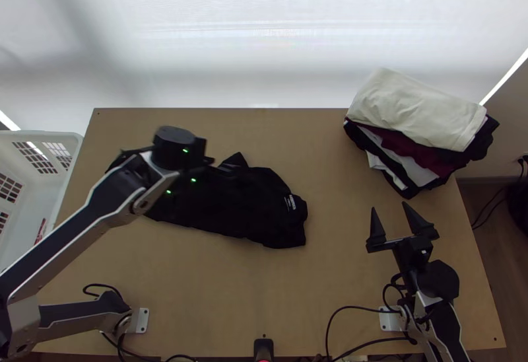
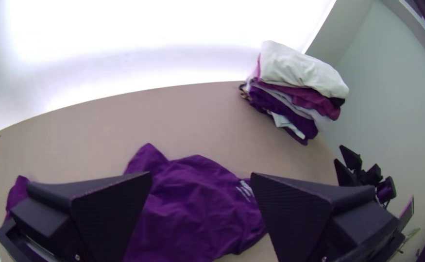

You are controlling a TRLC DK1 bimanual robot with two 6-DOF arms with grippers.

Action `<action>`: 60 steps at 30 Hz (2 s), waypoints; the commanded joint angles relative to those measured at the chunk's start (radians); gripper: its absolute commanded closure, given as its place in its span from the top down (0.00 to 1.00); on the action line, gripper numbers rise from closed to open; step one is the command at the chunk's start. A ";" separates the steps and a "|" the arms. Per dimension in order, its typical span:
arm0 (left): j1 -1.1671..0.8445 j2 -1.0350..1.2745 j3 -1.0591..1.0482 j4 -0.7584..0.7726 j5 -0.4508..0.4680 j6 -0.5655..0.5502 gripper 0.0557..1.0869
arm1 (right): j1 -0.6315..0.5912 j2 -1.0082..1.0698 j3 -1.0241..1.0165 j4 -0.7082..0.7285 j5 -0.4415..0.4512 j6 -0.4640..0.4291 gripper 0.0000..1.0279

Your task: Fold the t-shirt

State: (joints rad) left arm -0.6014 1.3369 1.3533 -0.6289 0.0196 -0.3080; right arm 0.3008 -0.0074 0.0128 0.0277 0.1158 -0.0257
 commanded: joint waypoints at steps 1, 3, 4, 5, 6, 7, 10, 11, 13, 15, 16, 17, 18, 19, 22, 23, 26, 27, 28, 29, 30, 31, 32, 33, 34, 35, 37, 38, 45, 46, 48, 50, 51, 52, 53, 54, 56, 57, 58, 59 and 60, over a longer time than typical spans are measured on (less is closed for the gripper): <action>0.146 -0.053 -0.005 -0.052 0.075 0.136 0.95 | 0.008 0.006 -0.007 -0.015 0.012 0.017 0.95; 0.292 -0.073 -0.022 -0.069 0.247 0.188 0.95 | 0.008 0.006 -0.007 -0.015 0.012 0.017 0.95; 0.353 -0.074 -0.020 -0.091 0.307 0.213 0.95 | 0.008 0.006 -0.007 -0.015 0.012 0.017 0.95; 0.405 -0.071 -0.014 -0.130 0.342 0.250 0.95 | 0.008 0.006 -0.007 -0.015 0.012 0.017 0.95; 0.453 -0.068 -0.010 -0.172 0.365 0.303 0.95 | 0.008 0.006 -0.007 -0.015 0.012 0.017 0.95; 0.492 -0.070 -0.013 -0.196 0.372 0.348 0.95 | 0.008 0.006 -0.007 -0.015 0.012 0.017 0.95; 0.618 -0.071 -0.026 -0.276 0.391 0.501 0.95 | 0.008 0.006 -0.007 -0.015 0.012 0.017 0.95; 0.661 -0.070 -0.040 -0.281 0.405 0.541 0.95 | 0.008 0.006 -0.007 -0.015 0.012 0.017 0.95; 0.756 -0.064 -0.071 -0.281 0.445 0.636 0.95 | 0.008 0.006 -0.007 -0.015 0.012 0.017 0.95; 0.825 -0.051 -0.102 -0.275 0.470 0.711 0.95 | 0.008 0.006 -0.007 -0.015 0.012 0.017 0.95; 0.848 -0.044 -0.111 -0.270 0.470 0.728 0.95 | 0.008 0.006 -0.007 -0.015 0.012 0.017 0.95; 0.867 -0.031 -0.120 -0.267 0.470 0.745 0.95 | 0.008 0.006 -0.007 -0.015 0.012 0.017 0.95; 0.884 -0.021 -0.129 -0.264 0.470 0.764 0.95 | 0.008 0.006 -0.007 -0.015 0.012 0.017 0.95; 0.896 -0.012 -0.140 -0.258 0.470 0.771 0.95 | 0.008 0.006 -0.007 -0.015 0.012 0.017 0.95; 0.919 0.007 -0.172 -0.219 0.470 0.770 0.95 | 0.008 0.006 -0.007 -0.015 0.012 0.017 0.95; 0.924 0.008 -0.178 -0.204 0.470 0.762 0.95 | 0.008 0.006 -0.007 -0.015 0.012 0.017 0.95; 0.931 0.010 -0.178 -0.178 0.470 0.724 0.95 | 0.008 0.006 -0.007 -0.015 0.012 0.017 0.95; 0.934 0.008 -0.171 -0.173 0.470 0.708 0.95 | 0.008 0.006 -0.007 -0.015 0.012 0.017 0.95; 0.937 0.008 -0.160 -0.170 0.470 0.690 0.95 | 0.008 0.006 -0.007 -0.015 0.012 0.017 0.95; 0.939 0.007 -0.151 -0.170 0.470 0.679 0.95 | 0.008 0.006 -0.007 -0.015 0.012 0.017 0.95; 0.943 0.008 -0.140 -0.166 0.470 0.664 0.95 | 0.008 0.006 -0.007 -0.015 0.012 0.017 0.95; 0.950 0.010 -0.131 -0.158 0.470 0.641 0.95 | 0.008 0.006 -0.007 -0.015 0.012 0.017 0.95; 0.956 0.011 -0.123 -0.152 0.465 0.621 0.95 | 0.008 0.006 -0.007 -0.015 0.012 0.017 0.95; 0.963 0.015 -0.118 -0.144 0.459 0.604 0.95 | 0.008 0.006 -0.007 -0.015 0.012 0.017 0.95; 0.965 0.016 -0.111 -0.135 0.447 0.578 0.95 | 0.008 0.006 -0.007 -0.015 0.012 0.017 0.95; 0.965 0.016 -0.102 -0.132 0.430 0.553 0.95 | 0.008 0.006 -0.007 -0.015 0.012 0.017 0.95; 0.962 0.015 -0.074 -0.135 0.390 0.492 0.95 | 0.008 0.006 -0.007 -0.015 0.012 0.017 0.95; 0.960 0.011 -0.062 -0.147 0.384 0.465 0.95 | 0.008 0.006 -0.007 -0.015 0.012 0.017 0.95; 0.927 -0.013 0.009 -0.302 0.368 0.264 0.95 | 0.008 0.006 -0.007 -0.015 0.012 0.017 0.95; 0.922 -0.018 0.010 -0.319 0.367 0.253 0.95 | 0.008 0.006 -0.007 -0.015 0.012 0.017 0.95; 0.913 -0.028 0.017 -0.353 0.364 0.221 0.95 | 0.008 0.006 -0.007 -0.015 0.012 0.017 0.95; 0.907 -0.039 0.024 -0.391 0.362 0.204 0.95 | 0.008 0.006 -0.007 -0.015 0.012 0.017 0.95; 0.907 -0.044 0.023 -0.394 0.347 0.198 0.95 | 0.008 0.006 -0.007 -0.015 0.012 0.017 0.95; 0.904 -0.047 0.024 -0.397 0.332 0.188 0.95 | 0.017 0.006 -0.007 -0.017 0.004 0.024 0.96; 0.905 -0.050 0.026 -0.405 0.321 0.188 0.95 | 0.040 0.006 -0.007 -0.018 -0.007 0.035 0.96; 0.905 -0.053 0.026 -0.410 0.310 0.188 0.95 | 0.073 0.006 -0.007 -0.017 -0.007 0.058 0.96; 0.905 -0.059 0.027 -0.411 0.289 0.188 0.95 | 0.124 0.007 -0.007 -0.020 -0.007 0.069 0.96; 0.908 -0.059 0.027 -0.413 0.286 0.188 0.95 | 0.133 0.009 -0.007 -0.023 -0.010 0.070 0.96; 0.910 -0.059 0.026 -0.411 0.283 0.188 0.95 | 0.141 0.012 -0.005 -0.031 -0.016 0.072 0.96; 0.911 -0.058 0.026 -0.413 0.281 0.187 0.95 | 0.147 0.032 -0.005 -0.032 -0.016 0.072 0.96; 0.911 -0.056 0.023 -0.411 0.281 0.185 0.95 | 0.153 0.064 -0.005 -0.032 -0.016 0.079 0.96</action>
State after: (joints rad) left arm 0.3077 1.2953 1.3544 -1.0275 0.3088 -0.1055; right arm 0.4343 0.0051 0.0132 0.0219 0.1032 0.0254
